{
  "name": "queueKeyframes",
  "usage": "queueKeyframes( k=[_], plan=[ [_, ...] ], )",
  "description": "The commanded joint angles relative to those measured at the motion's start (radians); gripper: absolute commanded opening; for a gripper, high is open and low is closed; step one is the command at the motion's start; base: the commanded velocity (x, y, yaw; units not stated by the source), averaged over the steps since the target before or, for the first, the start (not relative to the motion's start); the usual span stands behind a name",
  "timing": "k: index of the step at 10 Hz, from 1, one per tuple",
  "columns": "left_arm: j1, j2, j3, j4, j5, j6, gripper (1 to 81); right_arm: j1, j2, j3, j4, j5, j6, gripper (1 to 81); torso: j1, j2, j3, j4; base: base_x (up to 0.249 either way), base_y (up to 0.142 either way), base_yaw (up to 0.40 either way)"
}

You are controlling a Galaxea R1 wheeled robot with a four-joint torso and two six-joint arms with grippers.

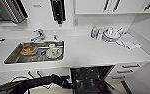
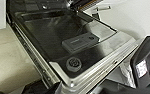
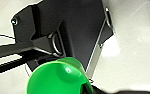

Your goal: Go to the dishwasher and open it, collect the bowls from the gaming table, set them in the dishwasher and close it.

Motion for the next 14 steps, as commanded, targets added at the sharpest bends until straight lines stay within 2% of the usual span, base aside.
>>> queueKeyframes(
  k=[1,3,4,5,7,8,10,12,13,14],
  plan=[
    [0.23,-0.237,0.262,0.126,-0.071,0.054,81.1,0.052,-0.095,0.049,0.002,0.032,0.063,1.0,0.0,0.0,0.0,0.0,0.0,0.0,0.0],
    [0.384,-0.271,0.293,0.221,-0.148,0.054,81.1,0.09,-0.129,0.162,0.002,0.032,0.066,1.0,0.0,0.0,0.0,0.0,0.0,0.0,0.0],
    [0.45,-0.276,0.29,0.276,-0.171,0.053,81.1,0.11,-0.188,0.291,0.004,0.018,0.067,1.0,0.0,0.0,0.0,0.0,0.0,0.0,0.0],
    [0.501,-0.28,0.277,0.312,-0.202,0.053,81.1,0.136,-0.256,0.437,0.005,-0.014,0.064,1.0,0.0,0.0,0.0,0.0,0.0,0.0,0.0],
    [0.554,-0.281,0.242,0.326,-0.243,0.054,81.1,0.198,-0.379,0.732,-0.001,-0.207,0.064,1.0,0.0,0.0,0.0,0.0,0.0,0.0,0.0],
    [0.576,-0.279,0.239,0.338,-0.257,0.057,81.1,0.227,-0.449,0.849,0.005,-0.249,0.063,1.0,0.0,0.0,0.0,0.0,0.0,0.0,0.0],
    [0.62,-0.267,0.221,0.372,-0.275,0.057,81.1,0.294,-0.598,0.989,0.051,-0.246,0.063,1.0,0.0,0.0,0.0,0.0,0.0,0.0,0.0],
    [0.677,-0.219,0.114,0.39,-0.307,0.057,81.1,0.406,-0.739,1.147,0.088,-0.266,0.061,1.0,0.0,0.0,0.0,0.0,0.0,0.0,0.0],
    [0.709,-0.19,0.04,0.398,-0.352,0.059,81.1,0.466,-0.794,1.215,0.107,-0.289,0.063,1.0,0.0,0.0,0.0,0.0,0.0,0.0,0.0],
    [0.737,-0.159,-0.028,0.399,-0.383,0.062,81.1,0.533,-0.836,1.278,0.127,-0.347,0.063,1.0,0.0,0.0,0.0,0.0,0.0,0.0,0.0]
  ],
)
